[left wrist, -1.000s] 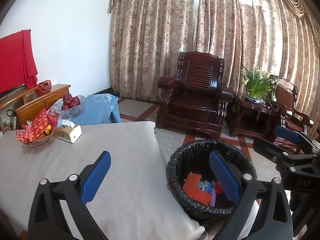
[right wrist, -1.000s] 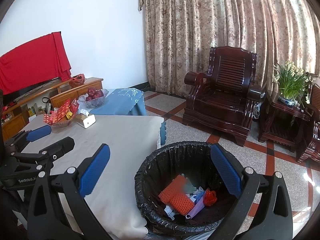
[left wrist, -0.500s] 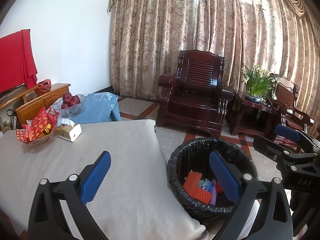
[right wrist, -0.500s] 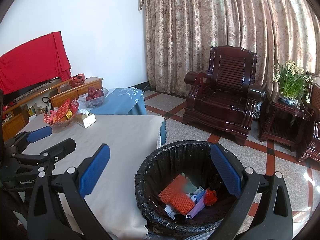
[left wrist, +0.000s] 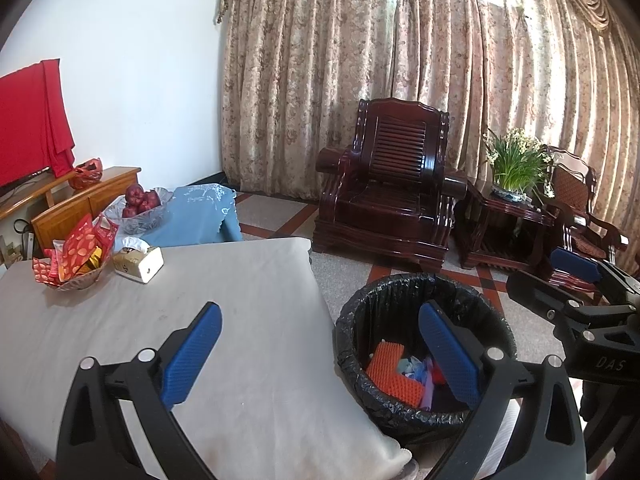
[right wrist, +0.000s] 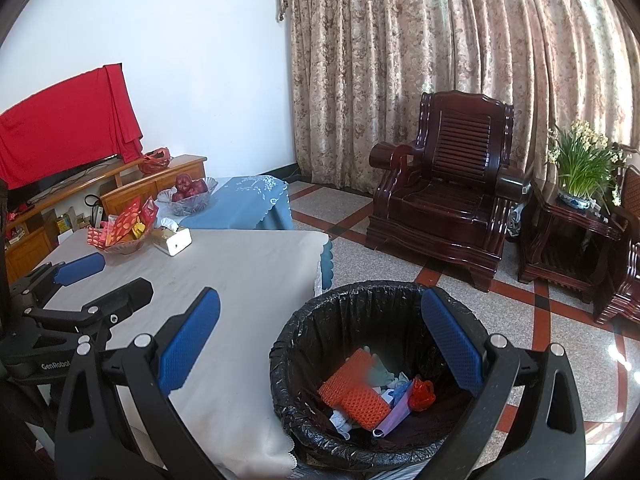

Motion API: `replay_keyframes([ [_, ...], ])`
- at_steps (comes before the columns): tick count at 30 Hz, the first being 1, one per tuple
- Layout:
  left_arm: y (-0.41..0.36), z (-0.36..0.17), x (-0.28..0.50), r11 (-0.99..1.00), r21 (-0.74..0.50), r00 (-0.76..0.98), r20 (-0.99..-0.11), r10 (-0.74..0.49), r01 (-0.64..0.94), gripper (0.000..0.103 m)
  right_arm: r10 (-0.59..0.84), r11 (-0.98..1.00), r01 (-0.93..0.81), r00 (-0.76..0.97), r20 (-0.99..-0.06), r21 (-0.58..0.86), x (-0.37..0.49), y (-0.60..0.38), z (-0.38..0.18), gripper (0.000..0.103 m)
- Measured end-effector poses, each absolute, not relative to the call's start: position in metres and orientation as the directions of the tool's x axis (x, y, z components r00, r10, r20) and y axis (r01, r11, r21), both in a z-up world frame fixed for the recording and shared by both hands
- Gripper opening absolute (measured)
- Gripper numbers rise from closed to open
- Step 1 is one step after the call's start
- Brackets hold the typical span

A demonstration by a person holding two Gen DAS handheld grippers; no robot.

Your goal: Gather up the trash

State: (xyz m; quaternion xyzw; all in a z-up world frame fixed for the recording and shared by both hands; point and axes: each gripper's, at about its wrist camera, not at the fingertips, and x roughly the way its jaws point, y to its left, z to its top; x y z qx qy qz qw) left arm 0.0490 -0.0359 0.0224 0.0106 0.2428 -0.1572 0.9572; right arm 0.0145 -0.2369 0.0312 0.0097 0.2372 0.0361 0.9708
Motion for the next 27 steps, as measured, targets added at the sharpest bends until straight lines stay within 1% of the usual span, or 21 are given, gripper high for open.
replay_keyframes([
  [27, -0.0369, 0.0228, 0.0494, 0.951, -0.056, 0.831, -0.471, -0.295, 0.305, 0.097, 0.075, 0.997, -0.066, 0.885, -0.46, 0.036, 0.0137, -0.2378, 0.0306, 0.098],
])
